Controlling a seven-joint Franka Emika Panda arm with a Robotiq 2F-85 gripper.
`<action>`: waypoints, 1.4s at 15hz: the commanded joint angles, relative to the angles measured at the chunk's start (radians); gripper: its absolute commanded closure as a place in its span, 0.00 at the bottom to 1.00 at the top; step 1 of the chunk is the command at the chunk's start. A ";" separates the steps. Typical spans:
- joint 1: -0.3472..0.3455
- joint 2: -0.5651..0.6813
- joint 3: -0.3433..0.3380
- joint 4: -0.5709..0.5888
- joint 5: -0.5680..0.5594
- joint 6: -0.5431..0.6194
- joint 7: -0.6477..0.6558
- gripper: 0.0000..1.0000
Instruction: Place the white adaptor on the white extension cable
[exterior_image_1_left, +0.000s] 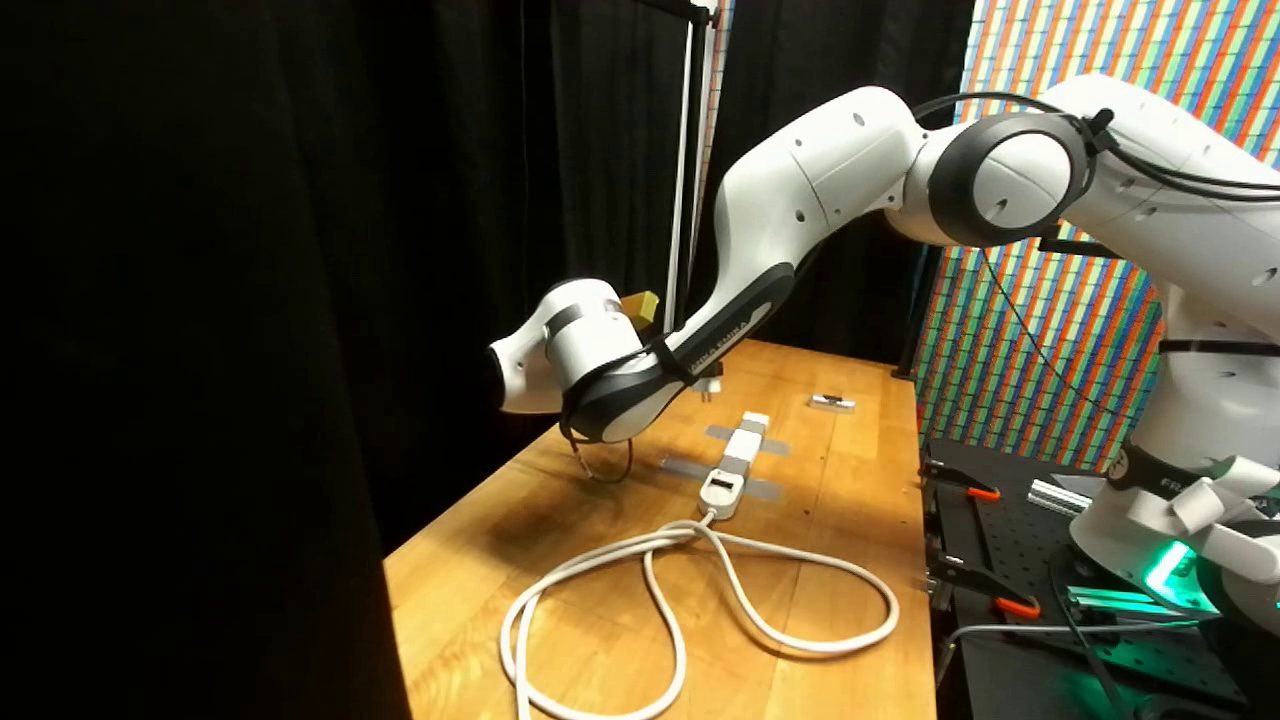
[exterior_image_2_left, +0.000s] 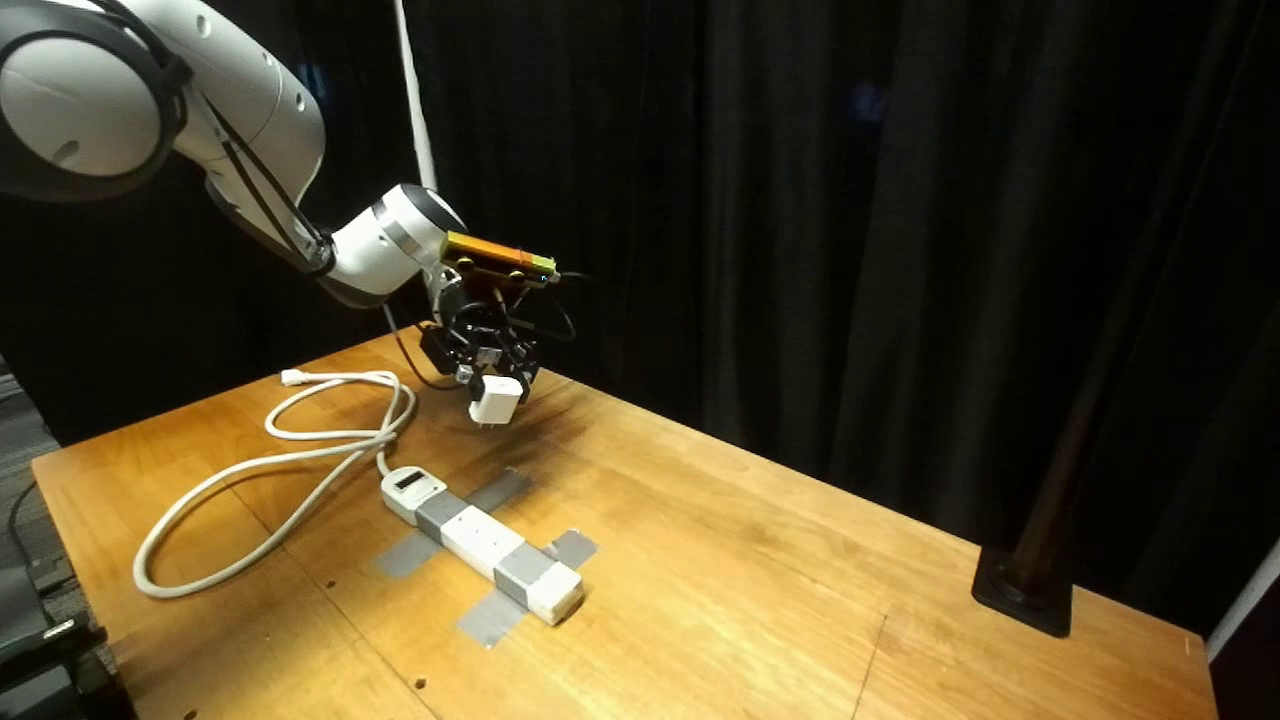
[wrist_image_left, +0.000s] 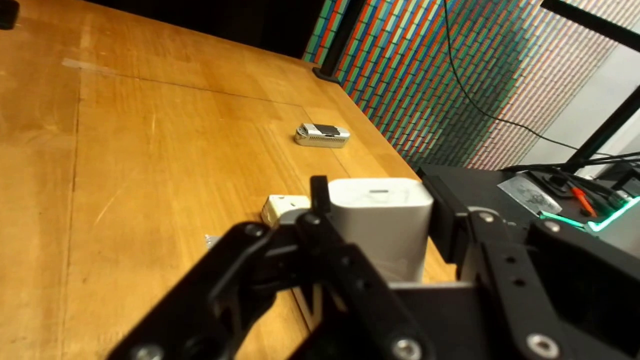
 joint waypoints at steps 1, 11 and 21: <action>-0.002 -0.021 -0.005 -0.030 0.029 -0.008 0.091 0.77; -0.040 -0.069 -0.008 -0.210 -0.030 0.197 0.304 0.77; -0.082 -0.248 0.027 -0.423 -0.050 0.276 0.395 0.77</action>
